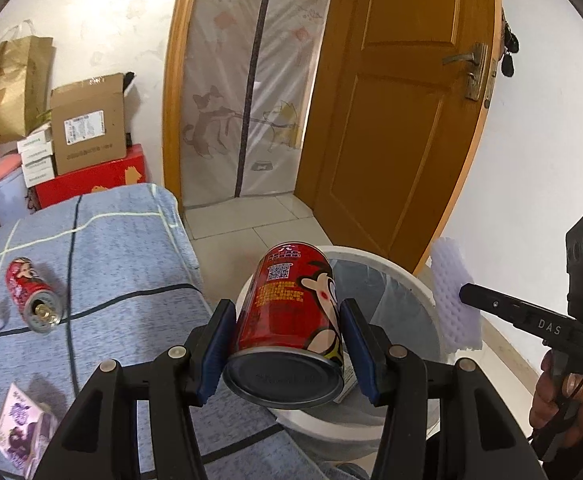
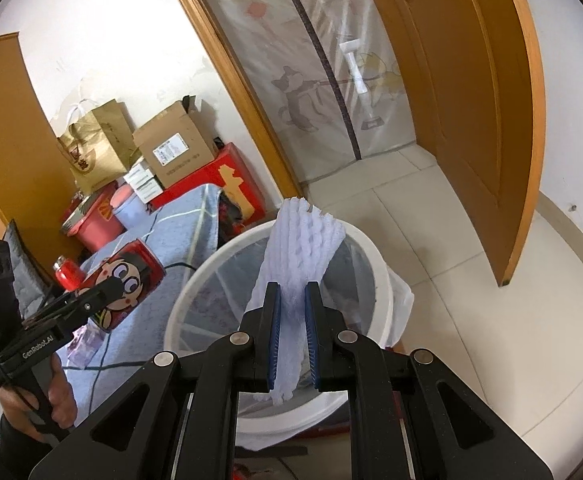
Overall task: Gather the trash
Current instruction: 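Carry the red can and foam sleeve over the wastebasket with both grippers, then open both grippers to drop the can and foam sleeve into the wastebasket, then move both tools back toward the purple milk box and red can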
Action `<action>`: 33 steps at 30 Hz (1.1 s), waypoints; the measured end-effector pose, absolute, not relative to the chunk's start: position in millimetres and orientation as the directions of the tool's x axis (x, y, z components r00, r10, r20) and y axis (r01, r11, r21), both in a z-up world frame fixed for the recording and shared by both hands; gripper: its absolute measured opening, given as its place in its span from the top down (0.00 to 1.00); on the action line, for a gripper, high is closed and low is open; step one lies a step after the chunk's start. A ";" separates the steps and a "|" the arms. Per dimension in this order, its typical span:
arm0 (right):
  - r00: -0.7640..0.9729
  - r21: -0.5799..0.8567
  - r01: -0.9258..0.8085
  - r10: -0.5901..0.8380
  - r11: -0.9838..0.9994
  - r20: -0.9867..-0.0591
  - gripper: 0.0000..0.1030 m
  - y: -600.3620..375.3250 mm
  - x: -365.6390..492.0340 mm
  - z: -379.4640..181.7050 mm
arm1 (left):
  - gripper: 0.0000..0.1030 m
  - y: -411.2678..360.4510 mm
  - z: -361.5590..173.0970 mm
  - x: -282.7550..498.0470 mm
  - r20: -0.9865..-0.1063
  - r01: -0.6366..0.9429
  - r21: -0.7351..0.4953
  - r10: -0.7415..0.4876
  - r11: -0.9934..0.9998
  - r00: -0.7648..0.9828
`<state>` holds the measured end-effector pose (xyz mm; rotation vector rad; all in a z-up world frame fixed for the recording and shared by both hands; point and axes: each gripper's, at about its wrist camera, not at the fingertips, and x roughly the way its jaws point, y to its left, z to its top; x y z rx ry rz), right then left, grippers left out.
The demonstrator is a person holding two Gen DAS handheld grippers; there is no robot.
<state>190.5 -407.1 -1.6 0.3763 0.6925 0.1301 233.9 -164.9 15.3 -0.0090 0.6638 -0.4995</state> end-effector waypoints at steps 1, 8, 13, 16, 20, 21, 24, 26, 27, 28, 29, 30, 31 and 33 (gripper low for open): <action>0.762 0.378 0.006 0.240 0.926 -0.601 0.88 -406.8 192.7 -2.6 | 0.48 -166.4 12.3 237.2 -0.593 0.442 -0.167 -0.448 0.881 0.669; 0.745 0.358 -0.002 0.240 0.934 -0.622 0.88 -401.2 204.6 -9.6 | 0.48 -170.6 -0.8 253.1 -0.612 0.449 -0.180 -0.457 0.875 0.646; 0.720 0.342 -0.007 0.242 0.940 -0.651 0.84 -395.7 212.1 -17.6 | 0.47 -175.4 -8.2 260.8 -0.630 0.468 -0.193 -0.475 0.862 0.615; 0.715 0.339 -0.003 0.239 0.941 -0.657 0.83 -395.7 213.1 -20.5 | 0.47 -175.9 -8.3 262.0 -0.620 0.477 -0.196 -0.485 0.856 0.616; 0.719 0.341 0.013 0.228 0.940 -0.657 0.82 -397.7 213.4 -20.2 | 0.47 -173.8 -6.2 264.2 -0.612 0.473 -0.204 -0.488 0.857 0.622; 0.720 0.343 0.015 0.228 0.939 -0.655 0.80 -398.5 212.8 -19.8 | 0.47 -173.2 -5.4 264.1 -0.610 0.471 -0.205 -0.488 0.858 0.625; 0.725 0.346 0.011 0.231 0.938 -0.649 0.70 -398.5 211.5 -19.1 | 0.47 -169.9 -3.2 262.9 -0.602 0.462 -0.207 -0.484 0.863 0.635; 0.730 0.351 0.005 0.237 0.936 -0.641 0.61 -397.8 210.3 -18.2 | 0.47 -168.2 -2.0 261.4 -0.602 0.456 -0.207 -0.480 0.866 0.638; 0.732 0.353 0.004 0.238 0.936 -0.638 0.60 -397.8 210.0 -17.8 | 0.47 -167.0 -1.6 260.4 -0.602 0.453 -0.205 -0.477 0.868 0.641; 0.733 0.356 0.002 0.241 0.934 -0.636 0.60 -398.0 209.7 -17.6 | 0.47 -166.4 -1.0 259.4 -0.601 0.452 -0.205 -0.476 0.868 0.642; 0.733 0.359 0.002 0.243 0.933 -0.635 0.60 -398.1 209.5 -17.5 | 0.47 -164.2 -0.2 257.3 -0.599 0.449 -0.206 -0.474 0.870 0.645; 0.734 0.360 0.003 0.242 0.933 -0.635 0.60 -398.1 208.9 -17.1 | 0.47 -162.8 0.5 256.0 -0.599 0.447 -0.205 -0.473 0.871 0.647; 0.735 0.359 0.004 0.241 0.933 -0.633 0.60 -398.1 208.4 -16.0 | 0.47 -161.0 1.4 254.3 -0.599 0.443 -0.204 -0.469 0.873 0.649; 0.740 0.360 0.000 0.243 0.933 -0.628 0.60 -397.7 206.2 -13.9 | 0.47 -156.9 3.3 250.8 -0.597 0.434 -0.204 -0.463 0.877 0.655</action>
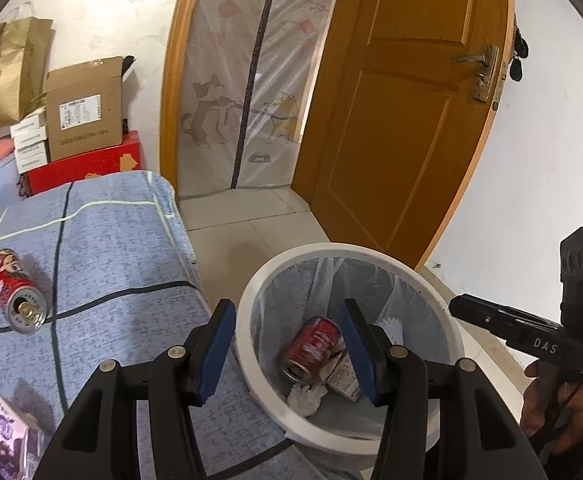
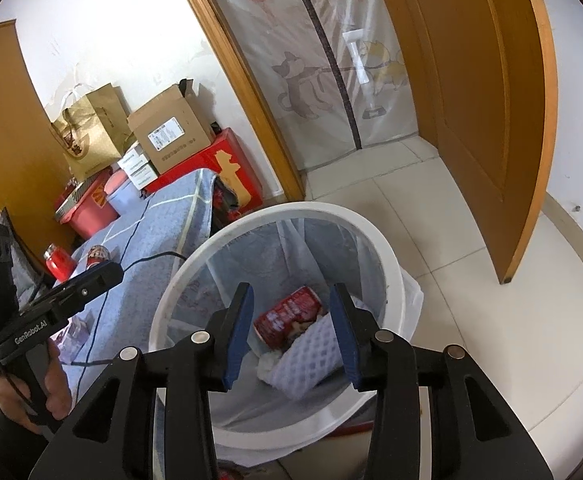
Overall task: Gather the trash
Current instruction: 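Move both tools back toward the purple milk box and red can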
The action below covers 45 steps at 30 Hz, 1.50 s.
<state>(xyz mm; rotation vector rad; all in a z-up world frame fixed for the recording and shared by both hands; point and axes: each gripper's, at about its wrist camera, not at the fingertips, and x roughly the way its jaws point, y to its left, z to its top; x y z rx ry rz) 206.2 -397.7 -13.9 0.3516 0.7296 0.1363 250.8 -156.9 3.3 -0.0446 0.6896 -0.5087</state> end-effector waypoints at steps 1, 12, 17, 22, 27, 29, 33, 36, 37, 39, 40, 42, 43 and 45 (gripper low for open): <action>0.742 0.359 -0.004 0.244 0.933 -0.625 0.60 -396.7 204.5 -12.2 | 0.47 -155.3 4.2 249.6 -0.597 0.431 -0.204 -0.460 0.879 0.657; 0.759 0.349 -0.047 0.260 0.936 -0.596 0.60 -380.6 179.3 10.1 | 0.47 -119.1 15.7 213.7 -0.592 0.381 -0.193 -0.417 0.904 0.690; 0.760 0.342 -0.082 0.281 0.936 -0.586 0.60 -364.6 167.3 19.2 | 0.47 -97.7 19.8 193.8 -0.586 0.347 -0.195 -0.393 0.917 0.709; 0.749 0.329 -0.139 0.316 0.934 -0.582 0.60 -340.7 156.8 25.8 | 0.47 -75.3 22.7 174.6 -0.584 0.310 -0.195 -0.364 0.931 0.726; 0.728 0.313 -0.197 0.353 0.929 -0.588 0.60 -312.5 149.8 26.9 | 0.47 -48.7 22.4 154.6 -0.583 0.258 -0.188 -0.319 0.948 0.747; 0.715 0.306 -0.223 0.369 0.926 -0.594 0.60 -301.0 147.7 24.7 | 0.47 -40.9 21.2 148.5 -0.585 0.240 -0.186 -0.303 0.953 0.753; 0.689 0.301 -0.264 0.397 0.916 -0.607 0.60 -279.5 143.7 19.2 | 0.47 -20.4 19.3 133.8 -0.589 0.194 -0.181 -0.264 0.964 0.764; 0.673 0.296 -0.292 0.415 0.909 -0.612 0.60 -263.3 142.6 16.3 | 0.47 -3.9 17.4 127.1 -0.591 0.154 -0.182 -0.233 0.971 0.772; 0.669 0.296 -0.302 0.423 0.906 -0.611 0.60 -259.0 142.1 15.4 | 0.47 1.0 16.7 125.4 -0.593 0.141 -0.184 -0.224 0.973 0.774; 0.661 0.293 -0.324 0.436 0.900 -0.610 0.60 -250.4 141.7 14.2 | 0.47 9.5 14.5 122.7 -0.594 0.119 -0.188 -0.209 0.975 0.777; 0.659 0.293 -0.328 0.440 0.898 -0.610 0.59 -248.5 143.0 13.8 | 0.47 14.9 13.5 121.3 -0.595 0.106 -0.189 -0.199 0.976 0.779; 0.651 0.298 -0.338 0.450 0.893 -0.611 0.56 -242.2 144.6 12.1 | 0.47 24.2 10.7 119.8 -0.599 0.083 -0.191 -0.183 0.978 0.780; 0.649 0.299 -0.340 0.453 0.891 -0.611 0.55 -240.6 145.4 11.4 | 0.47 26.4 10.0 119.5 -0.601 0.076 -0.192 -0.179 0.978 0.779; 0.645 0.300 -0.343 0.455 0.890 -0.613 0.55 -238.0 147.1 10.7 | 0.47 33.4 7.4 119.9 -0.605 0.060 -0.193 -0.167 0.979 0.779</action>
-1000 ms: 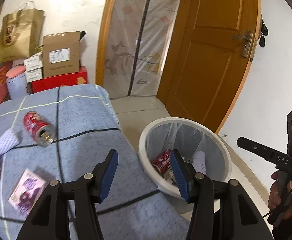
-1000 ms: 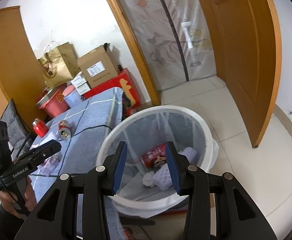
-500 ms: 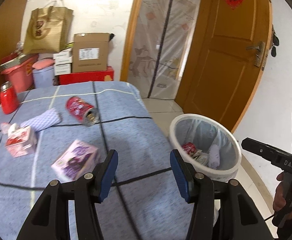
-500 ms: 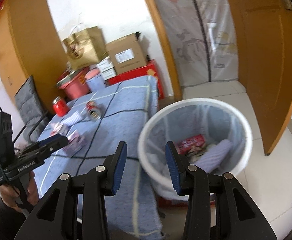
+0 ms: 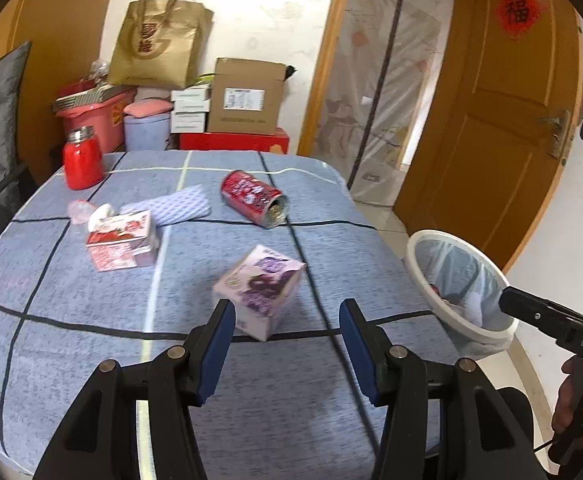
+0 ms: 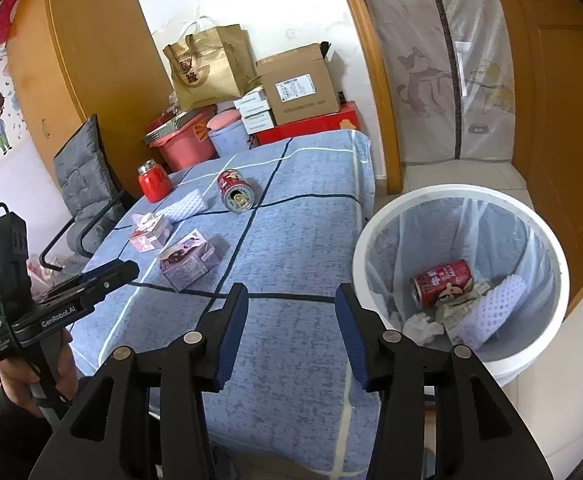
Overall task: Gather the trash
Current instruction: 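Move both tools back toward the purple milk box and red can, then grasp the purple milk box with the left gripper while the right gripper grasps the red can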
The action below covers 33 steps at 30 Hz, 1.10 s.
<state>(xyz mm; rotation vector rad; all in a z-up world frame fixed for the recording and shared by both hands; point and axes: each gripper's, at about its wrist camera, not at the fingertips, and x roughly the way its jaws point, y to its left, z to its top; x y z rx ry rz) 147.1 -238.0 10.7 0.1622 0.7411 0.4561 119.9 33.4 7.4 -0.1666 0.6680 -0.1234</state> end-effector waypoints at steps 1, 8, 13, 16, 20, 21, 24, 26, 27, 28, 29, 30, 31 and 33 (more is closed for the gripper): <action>0.643 0.303 -0.344 0.458 0.889 -0.614 0.54 -236.5 148.4 9.8 | 0.47 35.5 5.9 120.9 -0.608 0.054 -0.192 -0.162 0.980 0.777; 0.638 0.308 -0.348 0.465 0.885 -0.614 0.50 -227.1 155.6 8.5 | 0.47 38.9 -1.7 132.6 -0.613 0.037 -0.162 -0.130 0.986 0.780; 0.632 0.300 -0.362 0.468 0.883 -0.617 0.50 -219.4 163.6 6.9 | 0.43 40.4 -8.1 147.2 -0.613 0.045 -0.149 -0.128 0.988 0.779; 0.626 0.298 -0.369 0.472 0.880 -0.620 0.50 -214.5 168.8 5.4 | 0.41 40.2 -12.5 157.9 -0.616 0.052 -0.125 -0.119 0.991 0.778; 0.616 0.299 -0.379 0.480 0.875 -0.624 0.50 -207.0 175.6 1.5 | 0.39 38.0 -19.1 173.0 -0.626 0.091 -0.096 -0.131 0.991 0.769; 0.613 0.302 -0.380 0.482 0.874 -0.626 0.50 -205.8 177.5 0.3 | 0.39 36.9 -20.5 175.3 -0.629 0.099 -0.090 -0.134 0.991 0.766; 0.608 0.304 -0.376 0.481 0.875 -0.632 0.50 -203.8 181.7 -3.3 | 0.38 32.4 -29.0 187.6 -0.653 0.125 -0.070 -0.140 0.990 0.744; 0.605 0.304 -0.374 0.479 0.876 -0.636 0.50 -203.1 184.9 -4.9 | 0.38 29.9 -32.9 192.2 -0.663 0.139 -0.068 -0.149 0.988 0.733; 0.605 0.302 -0.374 0.478 0.877 -0.637 0.50 -202.1 186.1 -5.4 | 0.38 28.4 -34.4 193.6 -0.666 0.145 -0.069 -0.154 0.987 0.730; 0.605 0.300 -0.375 0.477 0.877 -0.638 0.50 -201.5 186.7 -5.5 | 0.38 26.6 -36.0 194.5 -0.669 0.148 -0.068 -0.155 0.987 0.727; 0.606 0.297 -0.375 0.474 0.878 -0.639 0.50 -200.8 188.5 -5.6 | 0.38 25.6 -38.3 196.0 -0.674 0.149 -0.066 -0.154 0.987 0.723; 0.606 0.297 -0.375 0.474 0.878 -0.639 0.50 -200.4 189.2 -5.1 | 0.40 24.9 -39.9 196.3 -0.674 0.149 -0.072 -0.158 0.986 0.721; 0.604 0.297 -0.376 0.476 0.878 -0.639 0.50 -199.6 190.7 -5.0 | 0.40 25.3 -41.0 195.8 -0.674 0.148 -0.080 -0.163 0.986 0.721; 0.603 0.296 -0.378 0.476 0.877 -0.640 0.50 -197.8 193.1 -4.8 | 0.40 26.2 -42.1 193.3 -0.667 0.138 -0.096 -0.166 0.986 0.726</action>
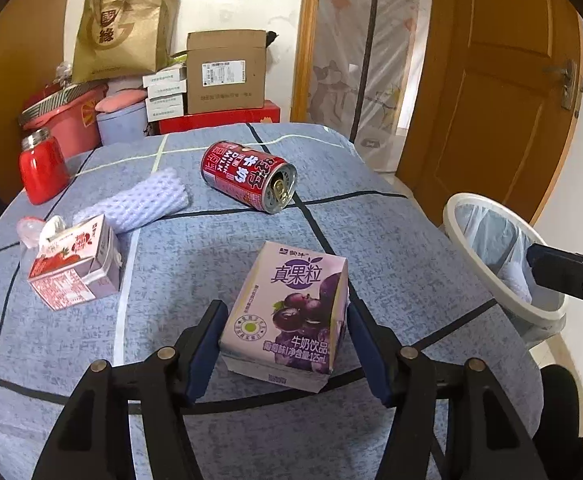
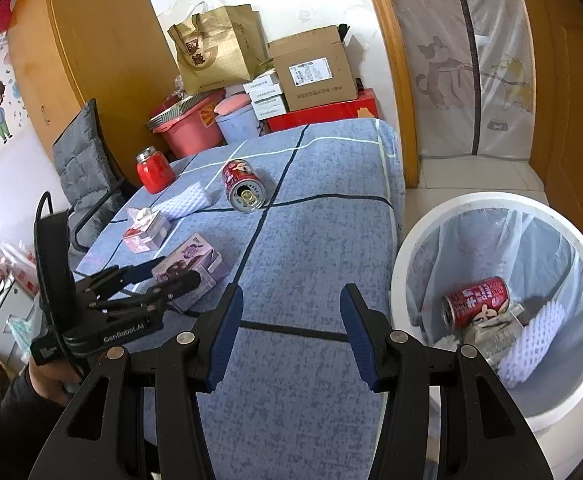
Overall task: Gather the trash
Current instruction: 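Grasp the purple milk box with the left gripper while the right gripper grasps the red can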
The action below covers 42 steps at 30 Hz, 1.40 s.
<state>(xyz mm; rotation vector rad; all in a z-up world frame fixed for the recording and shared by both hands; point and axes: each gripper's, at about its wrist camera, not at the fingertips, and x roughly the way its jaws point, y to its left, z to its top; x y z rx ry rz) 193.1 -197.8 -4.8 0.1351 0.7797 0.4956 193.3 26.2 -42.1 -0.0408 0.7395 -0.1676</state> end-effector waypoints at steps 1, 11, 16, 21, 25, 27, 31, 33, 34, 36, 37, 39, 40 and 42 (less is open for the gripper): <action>0.602 0.293 -0.380 0.475 0.878 -0.642 0.50 -196.4 194.1 -4.7 | 0.40 27.3 -41.6 191.7 -0.665 0.133 -0.101 -0.167 0.986 0.728; 0.583 0.273 -0.414 0.483 0.869 -0.654 0.50 -178.1 199.0 -2.0 | 0.41 49.4 -32.4 161.1 -0.627 0.043 -0.139 -0.122 0.989 0.769; 0.567 0.264 -0.458 0.508 0.849 -0.649 0.50 -158.2 201.3 1.5 | 0.41 69.2 -21.9 145.9 -0.605 -0.003 -0.150 -0.090 0.989 0.791; 0.548 0.246 -0.497 0.521 0.832 -0.655 0.50 -134.6 205.8 0.9 | 0.41 89.3 -15.3 136.6 -0.590 -0.040 -0.154 -0.059 0.987 0.805; 0.538 0.230 -0.521 0.526 0.822 -0.659 0.50 -117.8 214.0 0.7 | 0.41 104.3 -13.5 133.2 -0.585 -0.069 -0.165 -0.041 0.984 0.810; 0.536 0.219 -0.533 0.527 0.817 -0.659 0.50 -110.3 219.1 0.8 | 0.41 110.3 -13.3 132.8 -0.586 -0.082 -0.173 -0.036 0.982 0.810; 0.544 0.191 -0.547 0.519 0.815 -0.659 0.48 -94.5 240.1 1.0 | 0.41 119.7 -15.3 131.5 -0.584 -0.098 -0.177 -0.025 0.979 0.811; 0.550 0.164 -0.559 0.511 0.813 -0.660 0.42 -85.6 253.2 0.3 | 0.41 126.0 -17.1 132.0 -0.586 -0.109 -0.184 -0.020 0.977 0.810; 0.553 0.154 -0.561 0.507 0.813 -0.661 0.41 -83.1 257.3 0.0 | 0.41 128.7 -18.1 132.1 -0.588 -0.114 -0.185 -0.017 0.976 0.809; 0.555 0.133 -0.570 0.499 0.811 -0.665 0.41 -75.5 271.3 -2.3 | 0.41 134.2 -20.2 132.4 -0.590 -0.125 -0.187 -0.010 0.974 0.807; 0.557 0.122 -0.570 0.492 0.812 -0.669 0.41 -72.1 277.2 -3.5 | 0.41 136.9 -20.9 132.5 -0.591 -0.130 -0.190 -0.007 0.973 0.807; 0.560 0.108 -0.577 0.488 0.810 -0.670 0.41 -67.2 286.5 -4.8 | 0.41 141.3 -21.9 133.5 -0.591 -0.140 -0.190 0.001 0.972 0.807; 0.561 0.099 -0.582 0.486 0.807 -0.670 0.41 -63.3 293.9 -6.1 | 0.41 143.0 -22.1 134.4 -0.592 -0.145 -0.191 0.004 0.971 0.806; 0.564 0.083 -0.587 0.480 0.805 -0.672 0.41 -57.2 303.2 -8.1 | 0.41 145.5 -22.6 136.0 -0.594 -0.149 -0.193 0.006 0.970 0.805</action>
